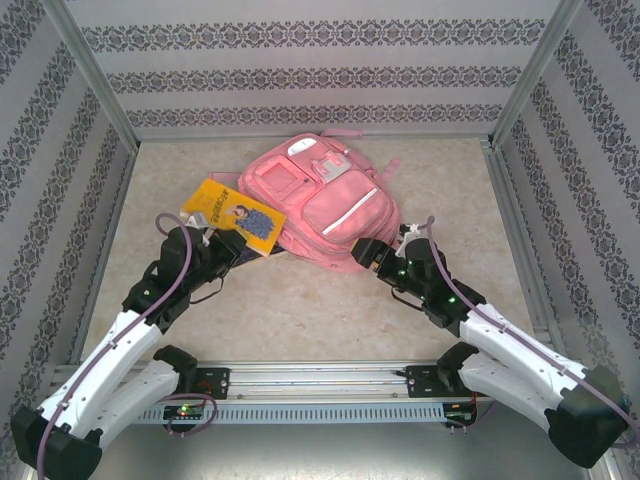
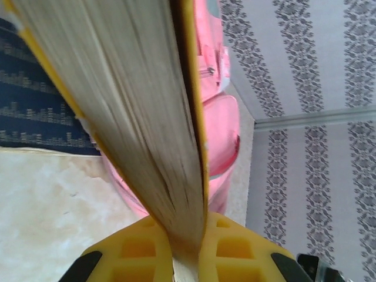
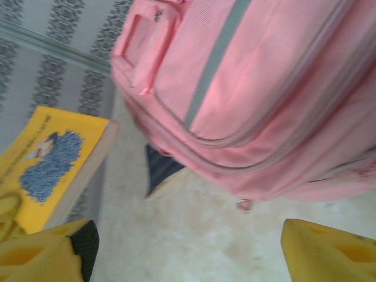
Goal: Pack books, pencil case, and school supplies into a backpack
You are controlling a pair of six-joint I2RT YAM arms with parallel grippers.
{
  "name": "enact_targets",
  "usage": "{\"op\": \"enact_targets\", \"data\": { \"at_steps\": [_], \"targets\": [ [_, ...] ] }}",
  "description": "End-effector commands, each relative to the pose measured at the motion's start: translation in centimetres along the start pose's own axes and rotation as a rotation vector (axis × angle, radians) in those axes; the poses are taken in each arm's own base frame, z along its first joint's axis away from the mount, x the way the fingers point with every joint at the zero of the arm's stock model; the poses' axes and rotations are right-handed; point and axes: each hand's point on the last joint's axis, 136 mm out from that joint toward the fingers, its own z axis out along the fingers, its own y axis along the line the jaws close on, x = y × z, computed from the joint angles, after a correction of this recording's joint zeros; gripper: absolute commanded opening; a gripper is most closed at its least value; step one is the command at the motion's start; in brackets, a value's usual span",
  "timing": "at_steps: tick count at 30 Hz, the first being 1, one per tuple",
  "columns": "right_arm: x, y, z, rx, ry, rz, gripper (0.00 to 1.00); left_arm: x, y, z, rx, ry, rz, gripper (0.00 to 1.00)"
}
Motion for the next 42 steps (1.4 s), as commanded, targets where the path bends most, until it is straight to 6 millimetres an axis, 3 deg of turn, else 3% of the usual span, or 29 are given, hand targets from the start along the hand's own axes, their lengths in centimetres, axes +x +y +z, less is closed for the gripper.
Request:
{"op": "enact_targets", "data": {
  "at_steps": [1, 4, 7, 17, 25, 30, 34, 42],
  "targets": [
    [0.4, 5.3, 0.2, -0.207, 0.063, 0.094, 0.91, -1.0, -6.2, -0.5, 0.206, -0.008, 0.115, 0.00],
    [0.1, 7.4, 0.3, -0.275, 0.050, 0.134, 0.98, -0.6, -7.7, -0.1, 0.280, 0.024, 0.109, 0.00],
    [-0.2, 8.6, 0.6, -0.297, 0.029, 0.144, 0.98, -0.2, -9.5, 0.0, 0.344, 0.053, 0.102, 0.00],
    [-1.2, 10.4, 2.7, -0.352, -0.035, 0.227, 0.98, 1.2, -12.7, 0.2, 0.471, 0.102, 0.074, 0.00],
    [-1.9, 12.7, 4.2, -0.435, -0.055, 0.228, 0.97, 3.3, -13.7, 0.9, 0.508, 0.169, 0.059, 0.00],
    [-2.8, 13.1, 5.1, -0.449, -0.099, 0.227, 0.92, 4.6, -13.9, 1.3, 0.517, 0.199, 0.069, 0.00],
    [-3.0, 13.9, 5.6, -0.460, -0.099, 0.215, 0.81, 5.3, -13.3, 1.8, 0.504, 0.213, 0.073, 0.00],
    [-4.1, 12.3, 4.4, -0.421, -0.179, 0.206, 0.38, 5.9, -12.4, 2.5, 0.484, 0.230, 0.075, 0.00]
  ]
}}
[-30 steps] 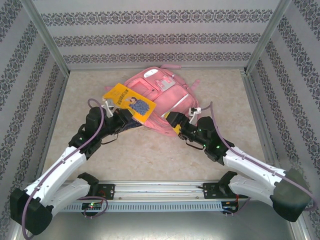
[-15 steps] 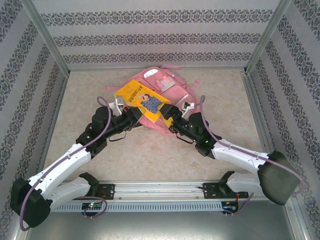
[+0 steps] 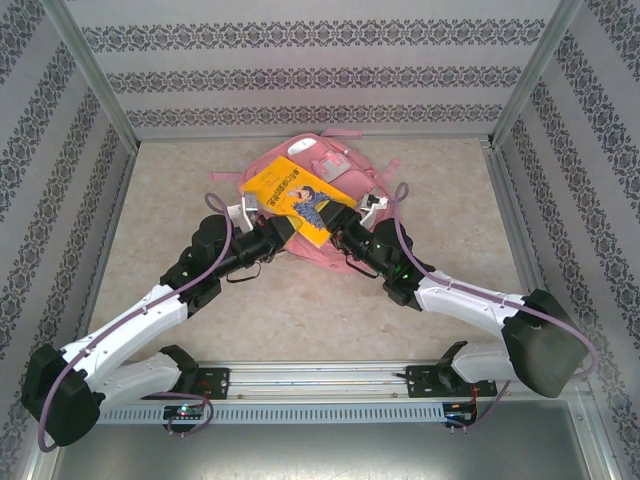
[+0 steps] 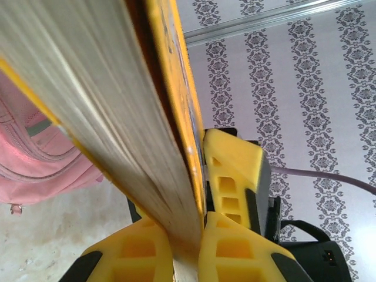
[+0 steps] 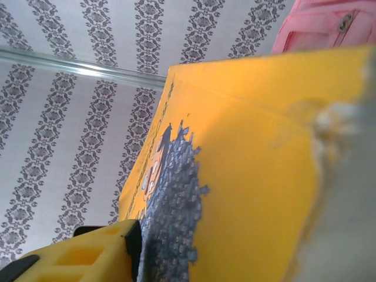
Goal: Pack books, pencil case, and school supplies into a backpack
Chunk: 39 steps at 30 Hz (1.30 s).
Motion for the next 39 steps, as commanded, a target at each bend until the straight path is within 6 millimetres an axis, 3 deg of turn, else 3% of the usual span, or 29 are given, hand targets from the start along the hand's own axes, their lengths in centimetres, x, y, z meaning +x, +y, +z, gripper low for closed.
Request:
{"op": "enact_targets", "data": {
  "at_steps": [1, 4, 7, 8, 10, 14, 20, 26, 30, 34, 39],
  "targets": [
    [-1.2, 2.2, -0.9, -0.069, -0.059, -0.030, 0.31, -0.2, -2.9, 0.0, 0.114, -0.013, 0.064, 0.00],
    [-1.6, 2.3, -1.1, -0.065, -0.068, -0.040, 0.12, 0.4, -2.4, 0.6, 0.106, 0.013, 0.082, 0.00],
    [-2.3, 2.6, -1.8, -0.074, -0.085, -0.051, 0.00, 0.9, -1.3, 1.1, 0.079, 0.031, 0.117, 0.00],
    [-2.7, 2.8, -2.2, -0.081, -0.099, -0.058, 0.00, 0.9, -0.6, 1.1, 0.046, 0.033, 0.135, 0.16],
    [-3.7, 1.8, -3.4, -0.033, -0.132, -0.073, 0.00, 0.9, 0.7, 1.1, -0.040, 0.044, 0.197, 0.36],
    [-6.0, -0.3, -7.5, 0.137, -0.215, -0.182, 0.00, 0.9, 0.6, 2.0, -0.123, 0.124, 0.438, 0.51],
    [-8.9, -3.2, -14.9, 0.348, -0.368, -0.328, 0.00, 0.9, 2.5, 7.2, -0.244, 0.338, 0.581, 0.53],
    [-9.5, -4.4, -19.6, 0.460, -0.396, -0.445, 0.00, -0.3, 3.7, 12.9, -0.289, 0.460, 0.670, 0.53],
    [-9.3, -4.9, -21.6, 0.503, -0.393, -0.505, 0.00, -1.8, 6.0, 16.3, -0.373, 0.500, 0.710, 0.53],
    [-9.1, -4.5, -23.3, 0.525, -0.391, -0.569, 0.00, -2.0, 7.2, 19.3, -0.371, 0.555, 0.693, 0.51],
    [-9.1, -3.7, -24.3, 0.535, -0.385, -0.620, 0.00, -1.8, 9.6, 21.1, -0.388, 0.603, 0.665, 0.50]
  ]
}}
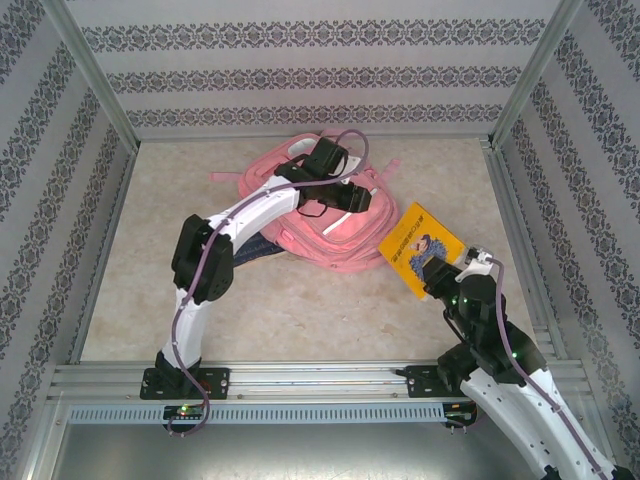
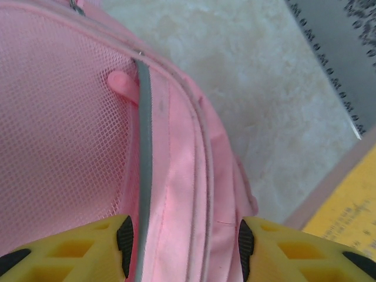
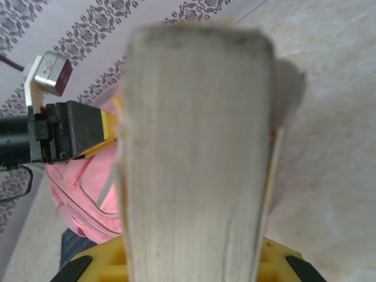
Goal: Pack books, pencil case, and school supplies into a backpack
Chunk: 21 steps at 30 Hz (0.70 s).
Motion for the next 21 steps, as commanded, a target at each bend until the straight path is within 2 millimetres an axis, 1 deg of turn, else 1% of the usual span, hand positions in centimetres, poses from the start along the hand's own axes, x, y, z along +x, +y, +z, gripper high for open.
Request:
{"op": "enact_targets", "data": {
  "at_steps": [1, 4, 8, 10, 12, 14, 15, 17, 19, 21],
  "targets": [
    [-2.8, 1.2, -1.8, -0.028, -0.089, -0.050, 0.00, 1.1, 0.0, 0.5, 0.026, 0.074, 0.005, 0.49],
    [-3.3, 1.2, -2.0, -0.018, -0.101, -0.072, 0.00, 1.4, -0.4, 1.2, 0.074, 0.092, -0.016, 0.47],
    [-3.8, 1.7, -2.2, -0.028, -0.116, -0.090, 0.00, 1.8, -0.7, 1.9, 0.115, 0.108, -0.035, 0.37],
    [-4.1, 1.8, -2.3, -0.032, -0.125, -0.088, 0.00, 2.1, -0.4, 2.5, 0.120, 0.117, -0.048, 0.27],
    [-4.4, 2.0, -2.4, -0.038, -0.133, -0.085, 0.00, 2.5, 0.5, 3.1, 0.085, 0.137, -0.069, 0.10],
    [-4.7, 2.3, -2.7, -0.043, -0.137, -0.087, 0.00, 2.3, 0.4, 2.8, 0.077, 0.144, -0.071, 0.00],
    [-4.8, 2.3, -2.8, -0.038, -0.138, -0.089, 0.00, 1.9, 0.1, 2.4, 0.079, 0.137, -0.067, 0.00],
    [-5.2, 2.1, -3.1, -0.022, -0.146, -0.091, 0.00, 0.4, -0.9, 0.6, 0.083, 0.102, -0.045, 0.00],
    [-5.7, 2.0, -3.4, -0.010, -0.158, -0.090, 0.00, -1.2, -1.6, -1.8, 0.083, 0.065, -0.032, 0.00],
    [-6.1, 1.9, -3.7, 0.003, -0.171, -0.080, 0.00, -2.9, -2.5, -4.9, 0.100, 0.018, -0.028, 0.00]
  ]
}}
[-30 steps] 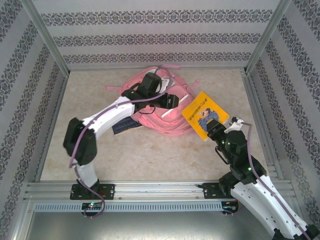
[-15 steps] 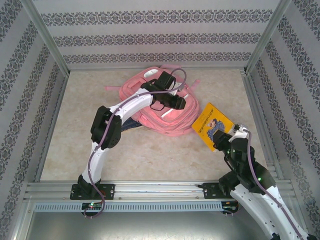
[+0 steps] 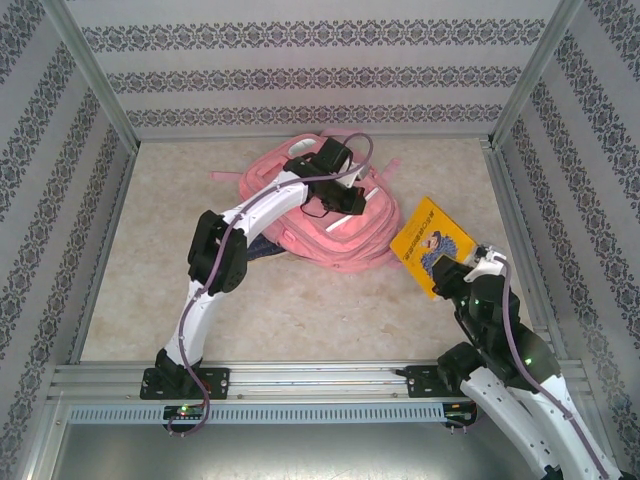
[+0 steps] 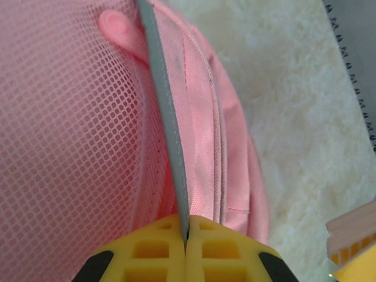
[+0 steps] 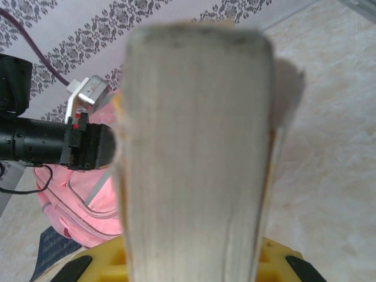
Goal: Pack books, pencil case, and school supplies into a backpack
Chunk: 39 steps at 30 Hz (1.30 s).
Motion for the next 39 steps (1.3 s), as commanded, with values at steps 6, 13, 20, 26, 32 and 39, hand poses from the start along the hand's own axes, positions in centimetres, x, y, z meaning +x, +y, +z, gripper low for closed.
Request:
{"op": "enact_targets", "data": {
  "at_steps": [6, 13, 20, 26, 32, 39],
  "targets": [
    [-3.5, 1.3, -1.1, -0.042, -0.118, 0.096, 0.00, -5.1, -4.9, -13.9, 0.121, -0.212, 0.022, 0.00],
    [-1.9, 4.3, 1.5, -0.160, -0.003, 0.297, 0.00, -6.2, -5.6, -18.2, 0.241, -0.258, 0.011, 0.00],
    [0.2, 6.0, 6.4, -0.342, 0.096, 0.663, 0.00, -7.7, -6.0, -21.1, 0.317, -0.300, 0.017, 0.00],
    [-0.2, 6.9, 9.0, -0.416, 0.074, 0.725, 0.00, -8.2, -6.4, -21.5, 0.346, -0.290, 0.024, 0.00],
    [-0.2, 7.6, 10.9, -0.427, 0.079, 0.719, 0.00, -8.2, -6.5, -21.1, 0.374, -0.282, 0.018, 0.00],
    [0.1, 8.5, 14.1, -0.426, 0.094, 0.704, 0.00, -8.5, -6.7, -21.2, 0.394, -0.285, 0.018, 0.00]
  ]
}}
